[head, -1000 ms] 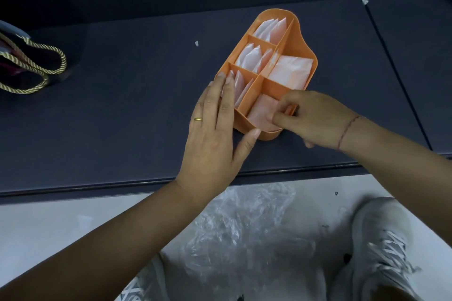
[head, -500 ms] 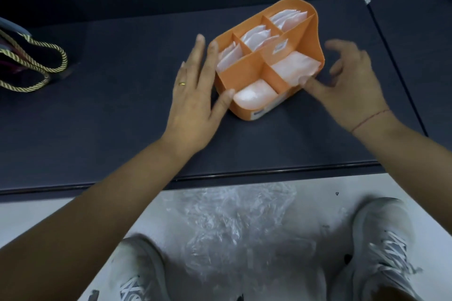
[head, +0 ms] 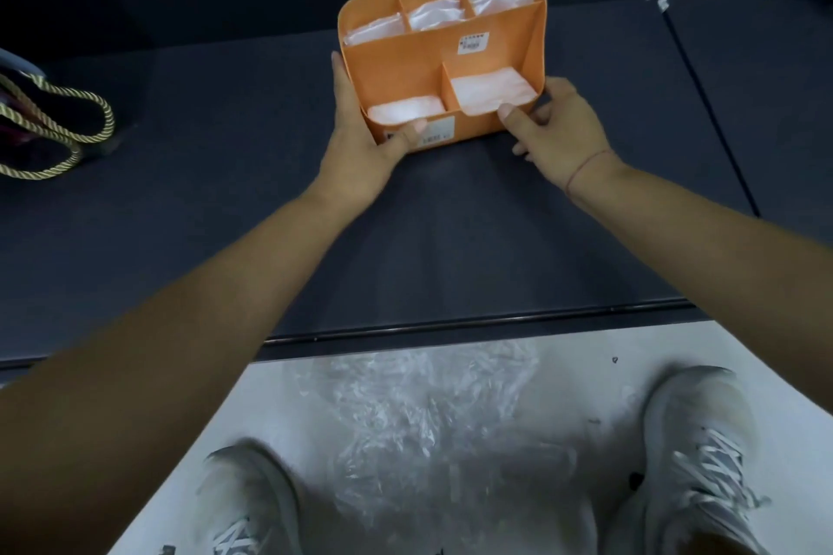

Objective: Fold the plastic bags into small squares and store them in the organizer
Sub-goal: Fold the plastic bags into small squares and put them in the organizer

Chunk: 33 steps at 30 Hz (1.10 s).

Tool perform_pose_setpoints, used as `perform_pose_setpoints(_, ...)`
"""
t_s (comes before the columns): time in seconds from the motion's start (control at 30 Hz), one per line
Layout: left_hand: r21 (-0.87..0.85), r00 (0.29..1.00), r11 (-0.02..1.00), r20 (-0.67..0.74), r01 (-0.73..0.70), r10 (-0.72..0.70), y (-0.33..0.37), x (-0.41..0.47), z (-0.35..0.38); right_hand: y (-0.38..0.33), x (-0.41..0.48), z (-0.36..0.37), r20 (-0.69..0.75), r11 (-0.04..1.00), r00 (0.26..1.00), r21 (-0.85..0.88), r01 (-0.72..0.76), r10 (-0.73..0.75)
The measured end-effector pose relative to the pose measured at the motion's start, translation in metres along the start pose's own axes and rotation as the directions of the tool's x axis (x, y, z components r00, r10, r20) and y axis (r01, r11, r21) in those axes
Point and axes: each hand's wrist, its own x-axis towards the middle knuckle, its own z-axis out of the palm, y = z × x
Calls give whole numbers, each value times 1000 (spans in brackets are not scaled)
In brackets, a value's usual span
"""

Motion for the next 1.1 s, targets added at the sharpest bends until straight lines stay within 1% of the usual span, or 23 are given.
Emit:
perform_pose_setpoints(0.1,-28,1000,999,-7,22,-22,-2,22,-7,-4,16,7,-9,1000,1000,-10,19,-20)
perform_pose_setpoints(0.2,-32,998,999,-52,44,-45,0,32,-6,-6,27,10,8,999,1000,-41,21,-20)
perform_pose_setpoints(0.3,27,997,999,-76,22,-20,3,28,-4,-11,13,7,16,996,999,-87,37,-35)
perform_pose_setpoints(0.33,81,996,997,-88,-11,18,3,25,-3,-15,-3,6,2,991,997,-107,77,-77)
perform_pose_setpoints(0.4,212,992,974,-85,-77,97,1,18,-3,-19,-54,9,-27,956,963,-130,264,-270)
perform_pose_setpoints(0.43,268,993,960,-68,-76,98,-2,14,-3,-17,-86,13,-9,919,925,-120,376,-380)
perform_pose_setpoints(0.47,306,996,950,-46,-64,81,-4,12,-4,-16,-121,18,59,872,877,-98,480,-476)
perform_pose_setpoints(0.5,328,997,943,-22,-58,69,-6,11,-5,-10,-154,25,172,808,805,-70,585,-568)
perform_pose_setpoints(0.53,343,998,938,-4,-60,66,-8,10,-7,-2,-184,32,323,737,705,-34,675,-631)
perform_pose_setpoints(0.57,355,997,932,9,-71,73,-9,9,-8,12,-206,42,500,674,583,0,739,-640)
perform_pose_setpoints(0.6,364,997,928,21,-79,77,-9,9,-9,26,-221,51,679,637,463,9,770,-570)
perform_pose_setpoints(0.63,368,997,927,29,-78,72,-9,8,-10,45,-227,59,821,626,391,-54,778,-415)
perform_pose_setpoints(0.67,367,998,928,29,-67,60,-9,8,-10,67,-228,64,903,585,364,-171,793,-230)
perform_pose_setpoints(0.7,359,999,932,24,-53,48,-8,8,-9,87,-225,66,923,511,368,-266,818,-110)
perform_pose_setpoints(0.73,349,999,936,17,-41,37,-7,8,-8,101,-219,66,918,448,392,-327,832,-57)
perform_pose_setpoints(0.77,338,999,940,13,-35,33,-6,8,-7,113,-214,66,905,429,420,-352,832,-71)
perform_pose_setpoints(0.8,329,999,944,11,-34,33,-5,8,-5,122,-208,64,899,378,427,-364,851,-97)
perform_pose_setpoints(0.83,322,999,946,9,-32,30,-5,8,-5,129,-202,62,876,378,455,-370,849,-164)
perform_pose_setpoints(0.87,317,1000,948,7,-31,30,-5,7,-4,137,-197,60,861,396,462,-356,846,-211)
perform_pose_setpoints(0.93,315,999,948,2,-45,47,-5,3,-5,135,-187,59,855,513,476,-320,797,-206)
perform_pose_setpoints(0.97,316,998,947,-1,-59,63,-6,0,-5,135,-184,58,831,557,510,-322,766,-222)
perform_pose_setpoints(1.07,349,997,934,11,-78,79,-13,-19,-6,112,-192,50,646,779,721,-307,547,-251)
perform_pose_setpoints(1.1,385,998,921,24,-63,58,-17,-27,-7,98,-197,45,603,833,759,-269,483,-245)
